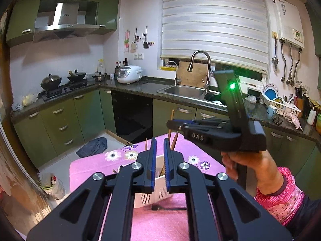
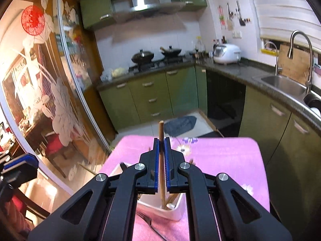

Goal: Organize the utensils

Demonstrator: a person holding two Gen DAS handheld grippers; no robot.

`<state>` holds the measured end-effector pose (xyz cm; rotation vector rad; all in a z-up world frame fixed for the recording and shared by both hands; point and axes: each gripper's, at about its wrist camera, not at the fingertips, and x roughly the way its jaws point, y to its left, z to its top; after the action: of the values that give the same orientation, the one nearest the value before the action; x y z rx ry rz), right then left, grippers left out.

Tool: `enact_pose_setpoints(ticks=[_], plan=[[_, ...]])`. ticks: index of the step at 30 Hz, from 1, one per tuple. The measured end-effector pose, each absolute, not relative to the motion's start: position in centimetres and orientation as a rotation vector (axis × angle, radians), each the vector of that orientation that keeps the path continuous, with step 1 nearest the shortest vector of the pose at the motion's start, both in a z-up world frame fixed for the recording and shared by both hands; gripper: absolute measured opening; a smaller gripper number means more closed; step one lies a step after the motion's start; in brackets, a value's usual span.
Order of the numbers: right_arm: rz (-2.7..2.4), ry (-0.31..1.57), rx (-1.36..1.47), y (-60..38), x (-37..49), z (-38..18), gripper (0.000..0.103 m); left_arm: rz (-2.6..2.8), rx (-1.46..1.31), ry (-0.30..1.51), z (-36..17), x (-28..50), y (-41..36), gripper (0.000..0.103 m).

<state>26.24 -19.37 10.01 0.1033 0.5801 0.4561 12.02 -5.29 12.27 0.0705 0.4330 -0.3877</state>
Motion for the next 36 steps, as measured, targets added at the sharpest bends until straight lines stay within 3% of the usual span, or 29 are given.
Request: enact_pose_setpoints(ticks=[3,4,5,6,14,19,25,34,36], plan=[[0.461,0.608,0.083,-19.0,26.1,8.7,0.007,-0.393,0.077,0.453,11.6,12.6,-5.3,0.007],[0.468,0.609,0.087,-19.0,25.8,8.5,0.015,-0.395,0.080,0.459,11.4,12.8,-5.4,0.007],[0.467,0.602,0.090,-19.2,25.5,8.5,0.033,-0.397,0.081,0.464,11.2,12.8,-5.4,0.007],[0.462,0.589,0.091,-19.5,25.0,8.6,0.039,-0.402,0.083,0.472,10.9,12.9,-5.6,0.007],[0.468,0.452,0.181,-26.4,16.7,10.1,0.047,-0.601,0.351,0.551,3.8,12.4,-10.3,0.007],[0.425,0.502,0.240,-31.0,13.0,6.8,0.050,-0.827,0.631,0.629,-3.6,12.8,-14.8,0.007],[0.368,0.603,0.338,-35.3,11.4,1.6,0.050,-0.966,0.708,0.768,-10.2,16.9,-17.6,0.010],[0.337,0.654,0.420,-38.8,10.9,-1.6,0.050,-1.035,0.762,0.831,-13.6,18.6,-19.0,0.010],[0.336,0.658,0.423,-38.6,10.9,-1.6,0.050,-1.034,0.770,0.825,-13.9,18.8,-19.2,0.016]])
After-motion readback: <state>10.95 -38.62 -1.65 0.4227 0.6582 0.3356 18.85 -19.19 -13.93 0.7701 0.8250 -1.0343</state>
